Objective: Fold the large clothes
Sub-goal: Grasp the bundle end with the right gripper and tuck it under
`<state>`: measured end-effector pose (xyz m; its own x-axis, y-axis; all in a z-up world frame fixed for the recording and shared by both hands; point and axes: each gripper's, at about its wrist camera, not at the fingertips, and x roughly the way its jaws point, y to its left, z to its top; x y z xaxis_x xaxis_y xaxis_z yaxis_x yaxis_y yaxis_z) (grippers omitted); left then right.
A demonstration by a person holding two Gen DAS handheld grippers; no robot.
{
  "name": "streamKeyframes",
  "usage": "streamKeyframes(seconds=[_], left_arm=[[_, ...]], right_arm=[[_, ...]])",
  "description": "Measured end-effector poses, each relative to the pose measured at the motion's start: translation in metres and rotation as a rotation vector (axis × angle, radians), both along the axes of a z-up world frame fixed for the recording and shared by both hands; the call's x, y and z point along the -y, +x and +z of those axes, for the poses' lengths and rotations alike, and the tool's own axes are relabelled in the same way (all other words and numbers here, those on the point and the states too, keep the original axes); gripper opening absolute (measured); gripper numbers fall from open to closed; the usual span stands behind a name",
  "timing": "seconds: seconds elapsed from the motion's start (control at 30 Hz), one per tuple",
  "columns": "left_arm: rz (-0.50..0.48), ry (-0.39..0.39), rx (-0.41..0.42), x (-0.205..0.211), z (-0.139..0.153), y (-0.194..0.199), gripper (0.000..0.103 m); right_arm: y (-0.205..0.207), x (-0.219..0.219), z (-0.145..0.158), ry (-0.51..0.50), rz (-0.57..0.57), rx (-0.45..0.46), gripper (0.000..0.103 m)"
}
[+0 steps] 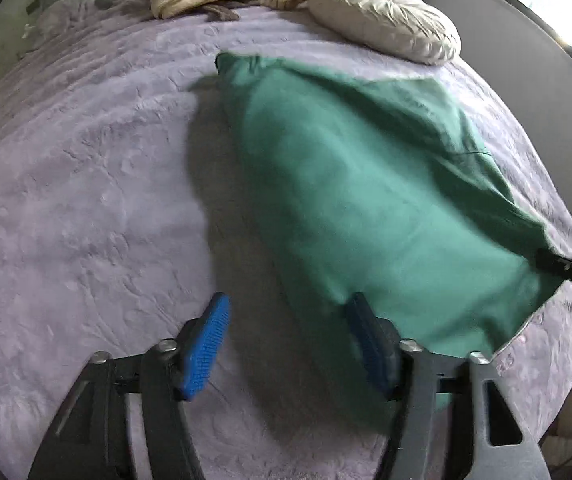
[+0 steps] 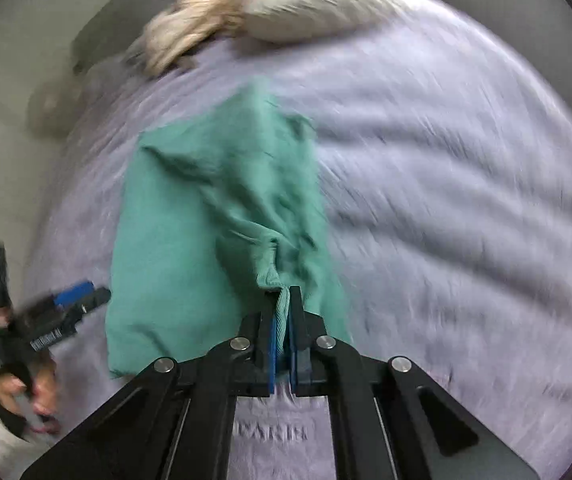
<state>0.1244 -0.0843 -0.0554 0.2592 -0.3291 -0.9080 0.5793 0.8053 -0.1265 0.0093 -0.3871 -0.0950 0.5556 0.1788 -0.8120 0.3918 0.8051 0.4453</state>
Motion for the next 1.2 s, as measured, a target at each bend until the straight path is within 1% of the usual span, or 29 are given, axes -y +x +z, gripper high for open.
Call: streamKeyframes(seconds=[0.03, 0.07, 0.13, 0.2, 0.23, 0.3, 0.37, 0.43, 0.47, 0.5, 0.53, 0.6, 0.67, 0.73, 0.87, 0.9, 0.93, 0.97, 1.0, 1.07, 1.13, 1.2], left_arm=[[0.007, 0.003, 0.013, -0.002, -0.004, -0.001, 0.087], [-0.001, -0.018, 0.026, -0.005, -0.009, -0.004, 0.087], [-0.010, -0.019, 0.009, -0.007, -0.017, -0.007, 0.087], [-0.003, -0.019, 0.001, -0.009, -0.020, -0.009, 0.088], [-0.004, -0.019, 0.010, -0.010, -0.019, -0.011, 0.088], [-0.011, -0.008, 0.022, -0.009, -0.016, -0.011, 0.088], [-0.011, -0.003, 0.024, -0.009, -0.014, -0.012, 0.088], [-0.012, 0.000, 0.030, -0.009, -0.014, -0.012, 0.088], [-0.010, 0.000, 0.032, -0.009, -0.014, -0.013, 0.088], [-0.004, -0.002, 0.032, -0.010, -0.015, -0.014, 0.088], [0.002, -0.003, 0.030, -0.010, -0.015, -0.014, 0.088], [0.016, -0.007, 0.019, -0.011, -0.015, -0.013, 0.088], [0.032, -0.008, 0.008, -0.011, -0.013, -0.012, 0.087], [0.045, -0.008, 0.010, -0.012, -0.010, -0.016, 0.087], [0.055, -0.007, 0.021, -0.015, -0.013, -0.020, 0.087], [0.061, -0.010, 0.014, -0.016, -0.015, -0.019, 0.087], [0.067, -0.011, 0.008, -0.016, -0.017, -0.017, 0.087], [0.072, -0.013, 0.002, -0.016, -0.018, -0.017, 0.088], [0.077, -0.016, -0.003, -0.015, -0.019, -0.016, 0.088], [0.074, -0.014, 0.000, -0.012, -0.020, -0.016, 0.087], [0.068, -0.011, 0.010, -0.010, -0.020, -0.018, 0.088], [0.064, -0.002, 0.016, -0.008, -0.020, -0.018, 0.088]], right_arm=[[-0.003, 0.007, -0.017, 0.042, -0.028, -0.029, 0.004], [-0.006, 0.009, -0.036, 0.057, -0.040, -0.066, 0.004], [-0.011, 0.008, -0.069, 0.070, -0.045, -0.112, 0.004], [-0.020, 0.007, -0.082, 0.106, -0.073, -0.108, 0.004], [-0.023, 0.008, -0.082, 0.121, -0.088, -0.100, 0.004], [-0.030, 0.011, -0.075, 0.144, -0.103, -0.085, 0.004], [-0.039, 0.016, -0.061, 0.153, -0.121, -0.058, 0.011], [-0.050, 0.020, -0.039, 0.075, -0.160, -0.031, 0.019], [-0.055, 0.023, -0.025, 0.028, -0.175, -0.002, 0.021], [-0.055, 0.026, -0.013, 0.004, -0.176, 0.025, 0.026], [-0.052, 0.028, -0.002, -0.003, -0.167, 0.049, 0.041], [-0.025, 0.033, 0.014, -0.011, -0.124, 0.085, 0.062], [0.009, 0.033, 0.018, -0.028, -0.079, 0.094, 0.061], [0.044, 0.031, 0.018, -0.036, -0.050, 0.105, 0.056], [0.103, 0.024, 0.005, -0.032, 0.009, 0.086, 0.050], [0.114, 0.024, 0.003, -0.046, 0.018, 0.073, 0.038], [0.129, 0.025, -0.005, -0.071, 0.026, 0.038, 0.012], [0.139, 0.026, -0.011, -0.083, 0.021, 0.011, 0.007], [0.147, 0.030, -0.019, -0.091, 0.006, -0.020, 0.006], [0.152, 0.041, -0.037, -0.066, -0.023, -0.067, 0.006], [0.154, 0.051, -0.055, -0.011, -0.045, -0.086, 0.006], [0.155, 0.053, -0.060, -0.005, -0.046, -0.088, 0.006]])
